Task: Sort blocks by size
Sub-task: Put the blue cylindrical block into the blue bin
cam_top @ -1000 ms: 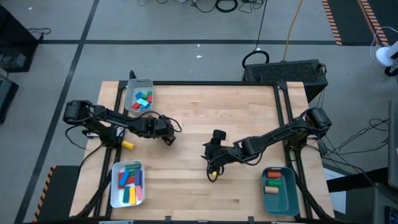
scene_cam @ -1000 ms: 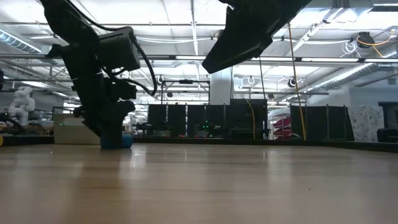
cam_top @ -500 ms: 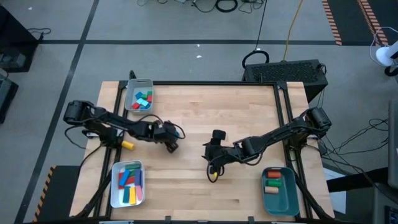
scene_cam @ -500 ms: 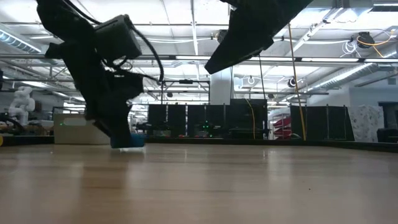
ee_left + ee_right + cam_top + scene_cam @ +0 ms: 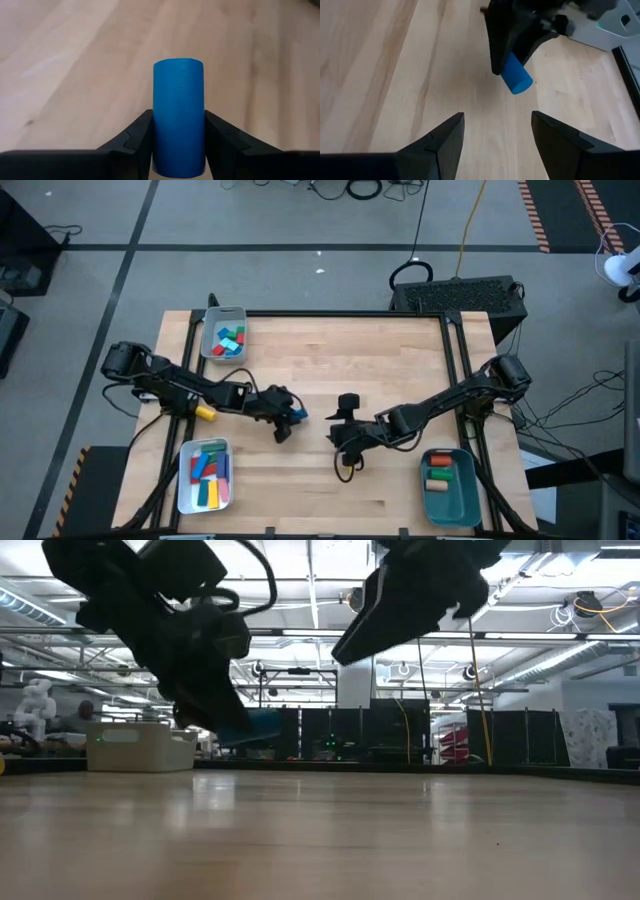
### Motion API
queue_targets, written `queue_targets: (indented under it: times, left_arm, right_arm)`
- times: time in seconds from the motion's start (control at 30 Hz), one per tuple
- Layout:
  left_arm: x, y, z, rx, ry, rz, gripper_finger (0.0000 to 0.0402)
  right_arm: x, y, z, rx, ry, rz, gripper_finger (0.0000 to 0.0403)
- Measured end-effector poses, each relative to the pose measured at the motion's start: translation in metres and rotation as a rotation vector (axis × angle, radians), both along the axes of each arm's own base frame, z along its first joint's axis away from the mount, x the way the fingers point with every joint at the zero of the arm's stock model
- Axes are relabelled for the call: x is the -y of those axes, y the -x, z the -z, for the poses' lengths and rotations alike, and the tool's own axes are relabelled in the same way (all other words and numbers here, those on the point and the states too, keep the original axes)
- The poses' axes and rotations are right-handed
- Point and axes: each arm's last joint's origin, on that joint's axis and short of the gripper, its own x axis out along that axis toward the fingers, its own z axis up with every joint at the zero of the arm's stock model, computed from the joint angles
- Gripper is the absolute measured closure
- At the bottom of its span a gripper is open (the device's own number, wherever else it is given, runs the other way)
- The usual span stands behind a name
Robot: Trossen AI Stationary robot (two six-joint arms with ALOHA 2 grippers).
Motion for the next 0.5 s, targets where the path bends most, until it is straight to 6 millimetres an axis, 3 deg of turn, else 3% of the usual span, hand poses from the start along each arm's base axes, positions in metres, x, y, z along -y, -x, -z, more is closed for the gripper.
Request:
queue_targets:
  times: [0.2, 0.5]
  left_arm:
    - [0.008, -0.001, -0.003, 0.030, 0.019, 0.078, 0.0262]
    - [0.019, 0.000, -0.004, 0.044, 0.028, 0.124, 0.0262]
  right_arm:
    - [-0.007, -0.011, 0.020, -0.017, 0.076, -0.075, 0.0188]
    - [-0.023, -0.015, 0.023, 0.038, 0.235, -0.173, 0.0188]
